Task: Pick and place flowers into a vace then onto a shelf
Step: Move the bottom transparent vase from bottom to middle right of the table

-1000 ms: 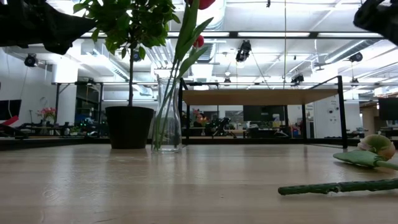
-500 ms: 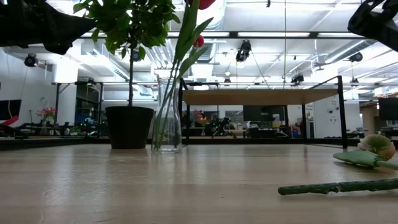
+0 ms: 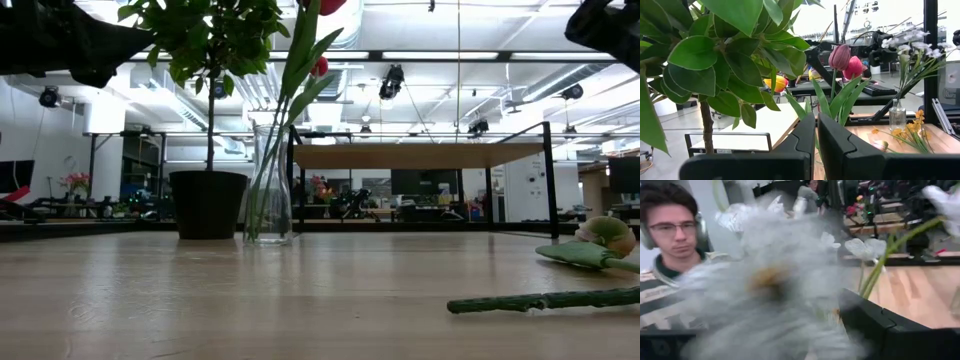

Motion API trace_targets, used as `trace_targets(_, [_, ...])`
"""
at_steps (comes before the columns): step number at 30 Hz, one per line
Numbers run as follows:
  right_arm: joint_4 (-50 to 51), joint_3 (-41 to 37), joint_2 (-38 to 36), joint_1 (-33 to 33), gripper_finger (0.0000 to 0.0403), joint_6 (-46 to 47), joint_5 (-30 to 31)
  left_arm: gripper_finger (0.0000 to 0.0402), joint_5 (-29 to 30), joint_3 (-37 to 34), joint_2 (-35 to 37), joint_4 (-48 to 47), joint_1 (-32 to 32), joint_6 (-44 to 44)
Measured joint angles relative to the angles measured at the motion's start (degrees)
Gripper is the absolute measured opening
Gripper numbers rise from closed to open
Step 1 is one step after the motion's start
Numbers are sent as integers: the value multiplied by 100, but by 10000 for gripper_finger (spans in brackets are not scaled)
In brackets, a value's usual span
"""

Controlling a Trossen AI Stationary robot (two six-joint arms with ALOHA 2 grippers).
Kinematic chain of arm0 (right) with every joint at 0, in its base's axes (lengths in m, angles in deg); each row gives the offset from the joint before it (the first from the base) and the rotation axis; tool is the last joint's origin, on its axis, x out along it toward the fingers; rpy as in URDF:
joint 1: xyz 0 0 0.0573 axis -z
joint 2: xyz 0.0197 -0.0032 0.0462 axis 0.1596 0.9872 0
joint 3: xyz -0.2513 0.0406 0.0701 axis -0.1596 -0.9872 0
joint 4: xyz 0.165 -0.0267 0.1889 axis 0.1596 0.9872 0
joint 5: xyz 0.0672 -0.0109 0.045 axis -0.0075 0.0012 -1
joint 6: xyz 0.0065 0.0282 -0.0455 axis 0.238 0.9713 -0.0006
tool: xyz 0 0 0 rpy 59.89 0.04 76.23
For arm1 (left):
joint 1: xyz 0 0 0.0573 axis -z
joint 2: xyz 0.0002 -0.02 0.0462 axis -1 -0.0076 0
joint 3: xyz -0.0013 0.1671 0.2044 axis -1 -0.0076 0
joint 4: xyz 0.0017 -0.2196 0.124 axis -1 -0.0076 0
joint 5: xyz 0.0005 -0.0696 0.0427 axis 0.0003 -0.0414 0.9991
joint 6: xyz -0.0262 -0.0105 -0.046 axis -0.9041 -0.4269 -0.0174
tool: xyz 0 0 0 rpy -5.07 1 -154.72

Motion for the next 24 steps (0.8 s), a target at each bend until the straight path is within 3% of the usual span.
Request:
trace_targets(19, [-67,2,-1146,4,182,-1409,329,4,0,0,2,0,0,0])
trace_targets(24, [-572,2,-1249,2,183,-2092,322,4,0,0,0,-2,-2,0])
